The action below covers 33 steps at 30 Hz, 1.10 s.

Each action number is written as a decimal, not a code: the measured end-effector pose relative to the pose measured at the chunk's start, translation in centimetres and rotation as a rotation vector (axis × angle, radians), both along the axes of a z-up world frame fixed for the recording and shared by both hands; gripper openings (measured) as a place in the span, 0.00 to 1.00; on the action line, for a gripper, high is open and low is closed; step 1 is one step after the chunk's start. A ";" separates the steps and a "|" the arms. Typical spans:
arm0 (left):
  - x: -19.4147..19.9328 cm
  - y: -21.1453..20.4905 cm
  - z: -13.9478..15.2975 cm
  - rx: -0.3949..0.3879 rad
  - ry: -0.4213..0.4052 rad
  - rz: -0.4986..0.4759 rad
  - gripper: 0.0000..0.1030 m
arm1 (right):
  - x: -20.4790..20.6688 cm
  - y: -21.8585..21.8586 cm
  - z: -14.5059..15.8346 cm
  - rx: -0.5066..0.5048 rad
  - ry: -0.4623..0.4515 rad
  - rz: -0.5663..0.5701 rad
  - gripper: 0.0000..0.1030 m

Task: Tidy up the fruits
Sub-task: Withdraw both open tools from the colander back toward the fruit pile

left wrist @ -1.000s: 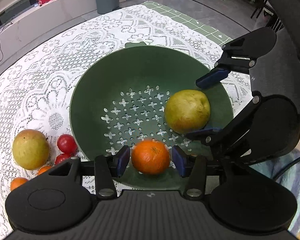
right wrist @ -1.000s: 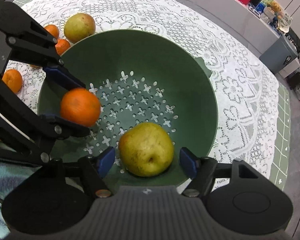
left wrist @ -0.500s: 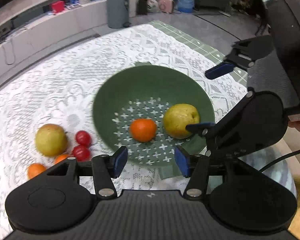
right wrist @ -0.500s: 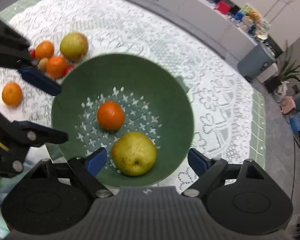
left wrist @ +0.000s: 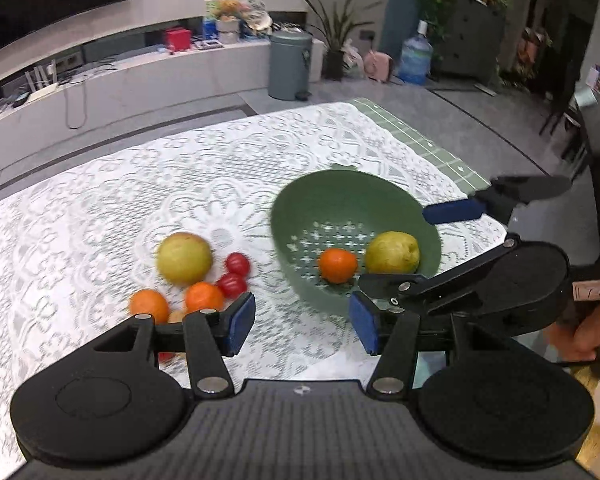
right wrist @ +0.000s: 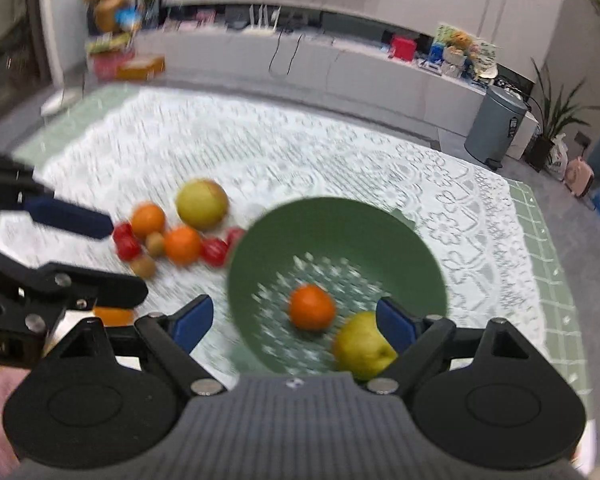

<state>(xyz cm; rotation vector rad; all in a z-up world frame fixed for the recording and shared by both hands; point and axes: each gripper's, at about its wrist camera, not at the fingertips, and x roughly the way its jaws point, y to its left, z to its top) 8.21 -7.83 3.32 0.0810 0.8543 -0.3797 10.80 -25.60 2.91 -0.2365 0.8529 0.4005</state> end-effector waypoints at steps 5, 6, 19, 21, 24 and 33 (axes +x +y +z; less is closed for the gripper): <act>-1.1 2.7 -0.2 0.022 -0.021 0.064 0.62 | -1.6 1.7 -0.6 0.117 -0.027 -0.068 0.83; -1.3 3.3 -0.2 0.019 -0.022 0.073 0.62 | -1.8 2.1 -0.8 0.140 -0.027 -0.081 0.83; -3.0 9.4 -2.3 -0.096 -0.059 0.143 0.62 | -4.6 7.0 -4.0 0.233 -0.114 -0.162 0.83; -3.3 9.8 -2.8 -0.098 -0.052 0.134 0.62 | -4.7 7.5 -4.8 0.205 -0.121 -0.169 0.82; -3.4 10.0 -4.0 -0.110 -0.034 0.123 0.62 | -4.5 7.8 -5.5 0.164 -0.143 -0.199 0.81; -2.9 9.9 -7.1 -0.123 -0.006 0.091 0.62 | -3.5 6.9 -6.2 0.212 -0.100 -0.219 0.51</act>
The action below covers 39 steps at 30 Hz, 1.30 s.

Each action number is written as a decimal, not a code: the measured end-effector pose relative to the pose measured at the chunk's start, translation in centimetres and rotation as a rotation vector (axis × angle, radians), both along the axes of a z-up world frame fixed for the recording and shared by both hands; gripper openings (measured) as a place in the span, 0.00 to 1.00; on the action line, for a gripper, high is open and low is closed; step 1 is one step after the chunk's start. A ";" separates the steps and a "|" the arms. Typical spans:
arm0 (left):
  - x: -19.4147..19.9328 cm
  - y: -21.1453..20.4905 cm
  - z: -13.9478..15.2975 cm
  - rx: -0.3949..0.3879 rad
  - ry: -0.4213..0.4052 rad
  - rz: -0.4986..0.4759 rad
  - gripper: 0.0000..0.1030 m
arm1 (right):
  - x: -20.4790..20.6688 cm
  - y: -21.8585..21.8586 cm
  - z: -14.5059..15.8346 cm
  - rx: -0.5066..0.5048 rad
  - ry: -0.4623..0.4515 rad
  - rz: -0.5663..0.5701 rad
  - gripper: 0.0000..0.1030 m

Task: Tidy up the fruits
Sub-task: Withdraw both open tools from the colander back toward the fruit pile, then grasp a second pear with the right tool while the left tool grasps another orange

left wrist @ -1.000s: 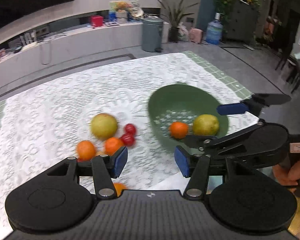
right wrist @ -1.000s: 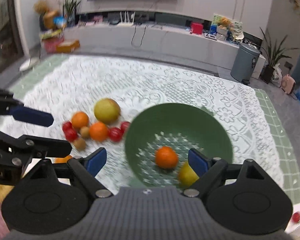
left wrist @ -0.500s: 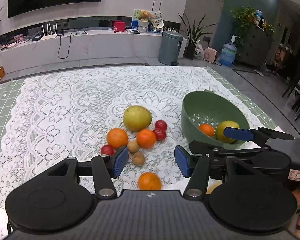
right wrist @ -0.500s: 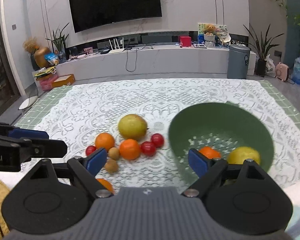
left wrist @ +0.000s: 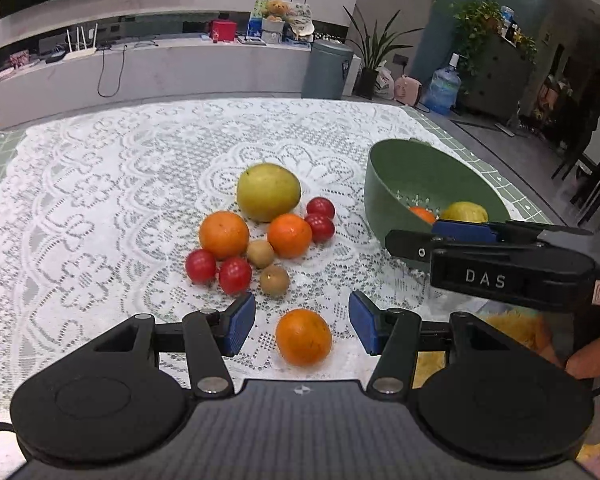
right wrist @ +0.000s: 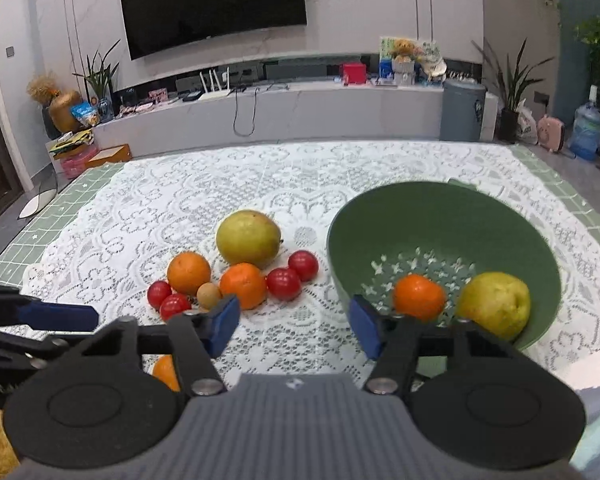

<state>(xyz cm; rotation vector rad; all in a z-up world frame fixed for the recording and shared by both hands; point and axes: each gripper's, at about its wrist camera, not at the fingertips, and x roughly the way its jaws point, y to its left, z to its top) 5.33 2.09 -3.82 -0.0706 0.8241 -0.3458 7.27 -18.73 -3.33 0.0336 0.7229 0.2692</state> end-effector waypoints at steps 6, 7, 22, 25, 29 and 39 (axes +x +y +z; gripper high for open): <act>1.0 -0.4 -2.1 0.002 0.063 -0.021 0.62 | 0.6 1.4 -0.9 -0.035 0.024 0.054 0.41; 1.0 -0.5 -2.3 0.005 0.069 -0.027 0.62 | 0.7 1.6 -1.0 -0.041 0.025 0.063 0.41; 3.2 -1.2 -5.0 -0.022 0.185 -0.033 0.53 | 1.9 2.6 -2.0 -0.029 0.061 0.098 0.41; 3.6 -0.9 -5.5 -0.059 0.224 -0.019 0.46 | 2.2 2.8 -2.2 -0.019 0.067 0.106 0.41; 3.6 -0.8 -5.4 -0.062 0.219 -0.017 0.45 | 2.5 2.9 -2.2 0.003 0.069 0.116 0.41; 3.7 1.3 -3.6 -0.089 0.134 0.071 0.45 | 4.0 4.4 -1.6 0.011 -0.004 0.168 0.43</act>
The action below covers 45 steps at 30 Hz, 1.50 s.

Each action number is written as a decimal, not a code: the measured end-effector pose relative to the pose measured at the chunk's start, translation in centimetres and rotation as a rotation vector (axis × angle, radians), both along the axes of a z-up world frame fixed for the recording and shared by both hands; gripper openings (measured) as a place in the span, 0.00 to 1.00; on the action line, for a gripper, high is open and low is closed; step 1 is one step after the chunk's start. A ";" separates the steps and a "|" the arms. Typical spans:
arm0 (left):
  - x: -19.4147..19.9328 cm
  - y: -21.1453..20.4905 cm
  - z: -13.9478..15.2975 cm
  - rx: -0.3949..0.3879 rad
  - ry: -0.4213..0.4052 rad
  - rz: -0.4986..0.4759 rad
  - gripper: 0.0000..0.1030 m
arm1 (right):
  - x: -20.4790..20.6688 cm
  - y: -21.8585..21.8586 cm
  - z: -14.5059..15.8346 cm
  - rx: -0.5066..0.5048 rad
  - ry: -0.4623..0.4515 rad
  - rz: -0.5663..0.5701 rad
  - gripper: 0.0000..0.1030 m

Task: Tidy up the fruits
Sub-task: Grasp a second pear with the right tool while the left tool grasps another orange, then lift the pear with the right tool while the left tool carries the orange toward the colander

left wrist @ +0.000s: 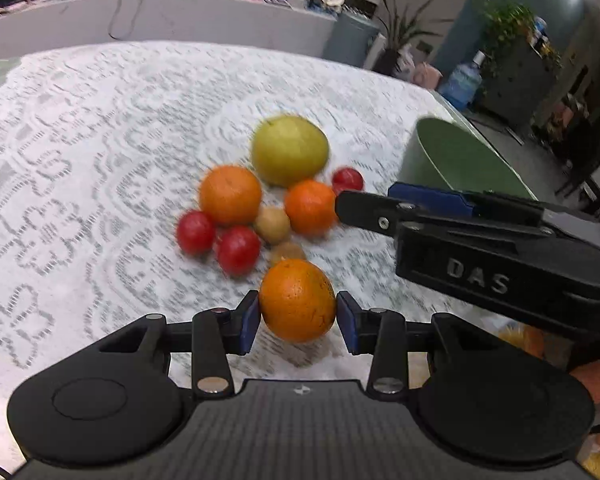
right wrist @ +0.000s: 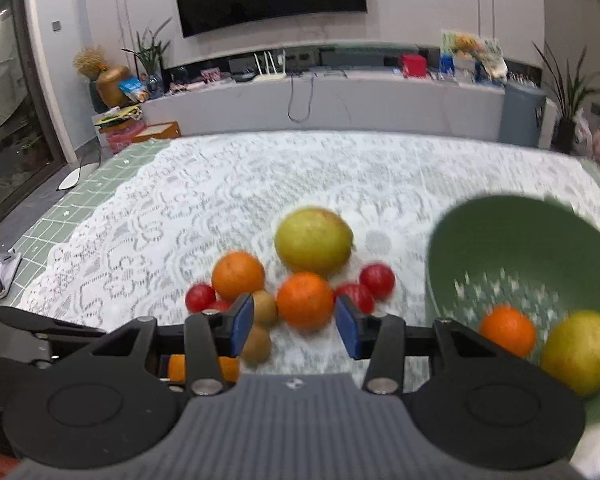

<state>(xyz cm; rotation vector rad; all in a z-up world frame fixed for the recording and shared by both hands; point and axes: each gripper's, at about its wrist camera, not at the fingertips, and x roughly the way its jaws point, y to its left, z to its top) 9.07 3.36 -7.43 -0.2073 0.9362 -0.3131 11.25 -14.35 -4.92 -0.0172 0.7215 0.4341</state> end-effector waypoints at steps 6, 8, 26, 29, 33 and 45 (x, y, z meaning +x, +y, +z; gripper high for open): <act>1.0 1.4 1.4 0.015 -0.028 0.074 0.45 | 2.8 1.7 -0.1 -0.062 -0.060 0.030 0.53; 1.7 1.7 1.9 0.027 -0.035 0.091 0.44 | 3.8 2.2 -0.4 -0.091 -0.066 0.038 0.55; 4.6 5.0 1.5 -0.002 -0.095 0.245 0.44 | 8.6 5.5 -2.6 -0.277 -0.085 0.087 0.65; 4.9 5.2 1.0 -0.008 -0.083 0.256 0.44 | 9.2 5.8 -2.9 -0.277 -0.078 0.087 0.66; 5.0 5.4 0.4 -0.013 -0.067 0.261 0.44 | 9.4 6.3 -3.3 -0.279 -0.069 0.103 0.66; 5.1 5.1 0.1 -0.011 -0.070 0.248 0.44 | 9.6 6.1 -4.1 -0.281 -0.041 0.091 0.64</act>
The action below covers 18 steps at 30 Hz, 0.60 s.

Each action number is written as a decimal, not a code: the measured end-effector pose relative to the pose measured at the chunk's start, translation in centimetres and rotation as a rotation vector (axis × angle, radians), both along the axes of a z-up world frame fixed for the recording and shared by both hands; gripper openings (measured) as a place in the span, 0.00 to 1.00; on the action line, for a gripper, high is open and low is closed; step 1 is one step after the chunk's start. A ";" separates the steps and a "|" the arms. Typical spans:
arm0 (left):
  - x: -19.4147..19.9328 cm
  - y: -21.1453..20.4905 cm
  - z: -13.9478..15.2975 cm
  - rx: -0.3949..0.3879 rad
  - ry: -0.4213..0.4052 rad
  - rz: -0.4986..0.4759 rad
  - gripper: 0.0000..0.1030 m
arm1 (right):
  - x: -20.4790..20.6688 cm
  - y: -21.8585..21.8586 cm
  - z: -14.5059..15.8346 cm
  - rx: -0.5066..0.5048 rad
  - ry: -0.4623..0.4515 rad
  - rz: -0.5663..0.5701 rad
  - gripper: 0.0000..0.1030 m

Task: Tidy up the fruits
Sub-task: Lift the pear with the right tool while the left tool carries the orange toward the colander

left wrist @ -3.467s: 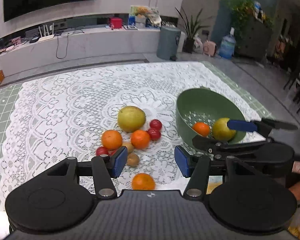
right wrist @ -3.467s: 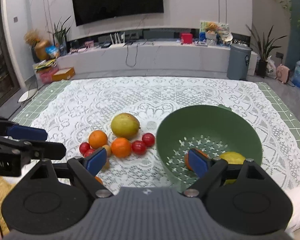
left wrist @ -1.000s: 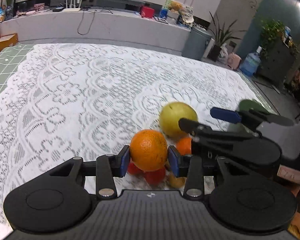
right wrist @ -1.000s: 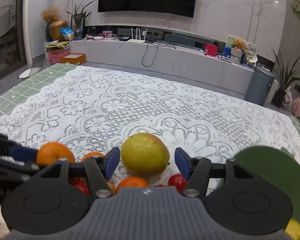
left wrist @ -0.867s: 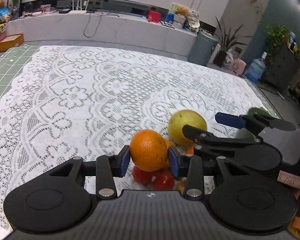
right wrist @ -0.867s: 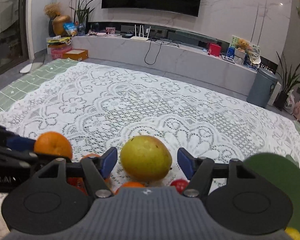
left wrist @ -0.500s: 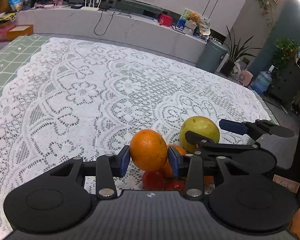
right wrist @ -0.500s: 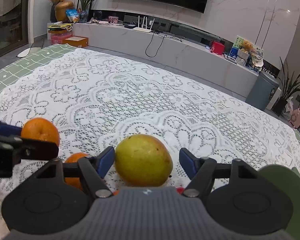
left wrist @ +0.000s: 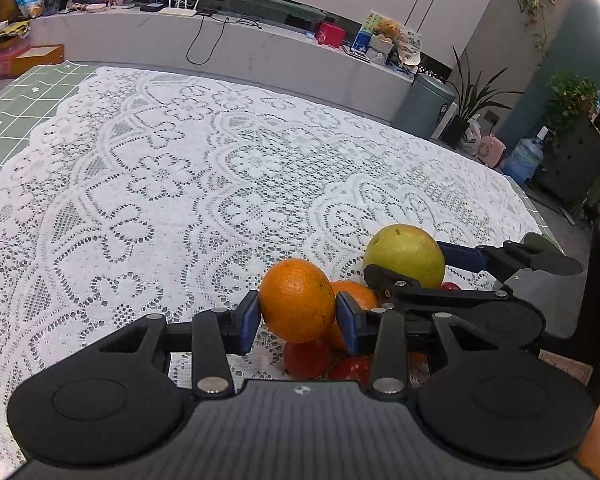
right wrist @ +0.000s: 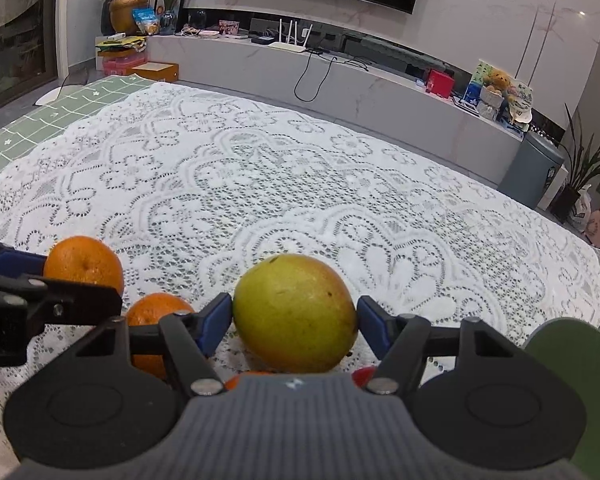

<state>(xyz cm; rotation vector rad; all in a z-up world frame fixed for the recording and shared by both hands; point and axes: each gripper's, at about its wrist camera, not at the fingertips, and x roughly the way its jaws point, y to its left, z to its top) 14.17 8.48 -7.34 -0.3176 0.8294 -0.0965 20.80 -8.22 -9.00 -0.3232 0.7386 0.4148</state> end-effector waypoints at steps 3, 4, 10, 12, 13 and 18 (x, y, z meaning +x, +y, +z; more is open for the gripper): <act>-0.1 0.0 0.0 0.001 -0.005 -0.001 0.44 | 0.0 -0.3 0.1 0.015 0.002 -0.011 0.63; -0.1 0.0 0.1 0.001 -0.005 -0.001 0.44 | -0.1 -0.4 0.1 0.019 0.001 -0.016 0.63; -0.5 0.1 0.4 -0.004 -0.026 0.002 0.44 | -0.8 -1.1 0.8 0.048 -0.040 -0.045 0.63; -0.6 0.1 0.6 -0.008 -0.033 0.005 0.44 | -1.1 -1.3 1.3 0.065 -0.058 -0.049 0.63; -0.7 0.2 0.7 -0.013 -0.036 0.005 0.44 | -1.3 -1.5 1.6 0.075 -0.069 -0.050 0.63; -1.5 0.4 1.3 -0.045 -0.046 0.012 0.44 | -2.9 -2.3 3.1 0.128 -0.109 -0.046 0.63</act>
